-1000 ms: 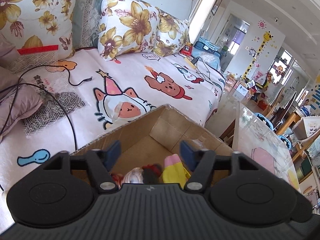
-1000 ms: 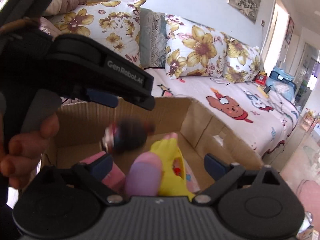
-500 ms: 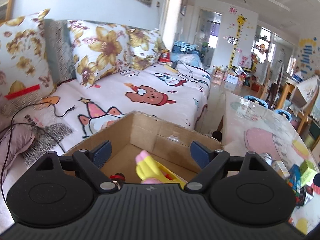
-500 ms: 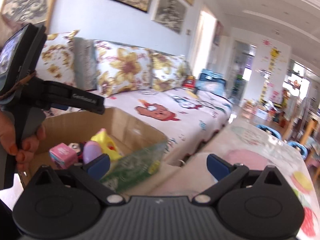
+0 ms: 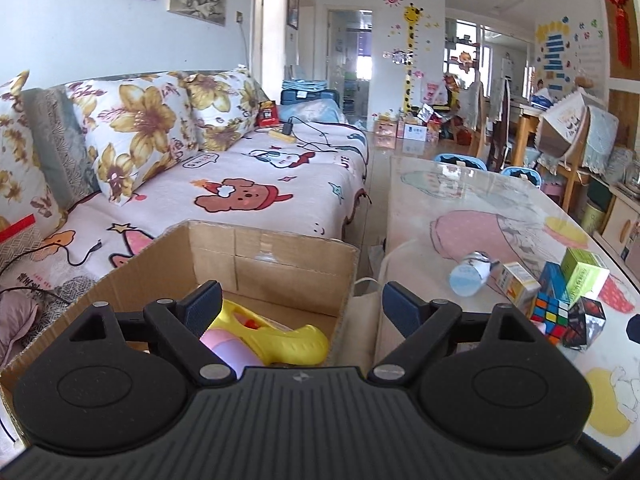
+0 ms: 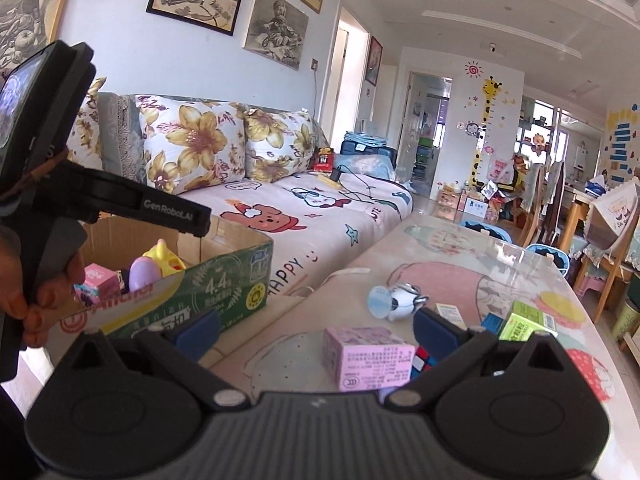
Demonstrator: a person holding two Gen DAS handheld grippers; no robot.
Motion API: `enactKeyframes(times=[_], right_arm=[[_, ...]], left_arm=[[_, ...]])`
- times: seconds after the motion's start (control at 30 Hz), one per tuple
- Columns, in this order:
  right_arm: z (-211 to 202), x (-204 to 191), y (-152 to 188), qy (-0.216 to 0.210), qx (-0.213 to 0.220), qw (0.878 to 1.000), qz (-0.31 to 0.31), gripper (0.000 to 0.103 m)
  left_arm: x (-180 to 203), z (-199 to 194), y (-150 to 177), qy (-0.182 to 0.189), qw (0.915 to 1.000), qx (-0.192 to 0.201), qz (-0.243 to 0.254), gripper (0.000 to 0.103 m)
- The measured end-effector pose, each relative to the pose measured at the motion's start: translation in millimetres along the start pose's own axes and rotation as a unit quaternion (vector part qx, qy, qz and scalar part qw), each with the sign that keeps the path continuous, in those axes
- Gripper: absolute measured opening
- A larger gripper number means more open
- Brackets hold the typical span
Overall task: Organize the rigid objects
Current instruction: 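Move the left tool to the bear-print tissue pack and grasp it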
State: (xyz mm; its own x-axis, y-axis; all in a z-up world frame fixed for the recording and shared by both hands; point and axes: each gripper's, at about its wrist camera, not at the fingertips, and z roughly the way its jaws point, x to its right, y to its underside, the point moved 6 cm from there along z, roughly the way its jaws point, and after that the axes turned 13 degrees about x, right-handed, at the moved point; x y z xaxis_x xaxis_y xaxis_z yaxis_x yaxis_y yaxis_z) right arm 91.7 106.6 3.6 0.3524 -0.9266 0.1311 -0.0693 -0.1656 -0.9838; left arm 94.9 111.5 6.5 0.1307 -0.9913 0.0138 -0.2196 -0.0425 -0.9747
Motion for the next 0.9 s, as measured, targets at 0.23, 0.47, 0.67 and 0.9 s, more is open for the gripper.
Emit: enactKeyframes(times=[0.23, 0.47, 0.67, 0.9], right_arm=[[-5.9, 11.0, 10.3, 0.014, 0.002, 1.0, 0.001, 0.102], [-13.1, 27.9, 19.8, 0.033, 0.003, 0.999, 0.003, 0.102], [-17.7, 45.2, 26.3, 0.049, 0.004, 0.999, 0.01, 0.102], [-22.9, 66.4, 32.5, 0.069, 0.001, 0.997, 0.018, 0.102]], left_arm=[[14.4, -1.0, 0.2, 0.029, 0.9995, 0.004, 0.015, 0.103], [22.6, 5.0, 8.2, 0.05, 0.9983, -0.011, 0.03, 0.103], [30.2, 7.4, 14.4, 0.066, 0.9967, -0.02, 0.044, 0.103], [38.8, 10.5, 20.7, 0.085, 0.994, -0.03, 0.062, 0.103]])
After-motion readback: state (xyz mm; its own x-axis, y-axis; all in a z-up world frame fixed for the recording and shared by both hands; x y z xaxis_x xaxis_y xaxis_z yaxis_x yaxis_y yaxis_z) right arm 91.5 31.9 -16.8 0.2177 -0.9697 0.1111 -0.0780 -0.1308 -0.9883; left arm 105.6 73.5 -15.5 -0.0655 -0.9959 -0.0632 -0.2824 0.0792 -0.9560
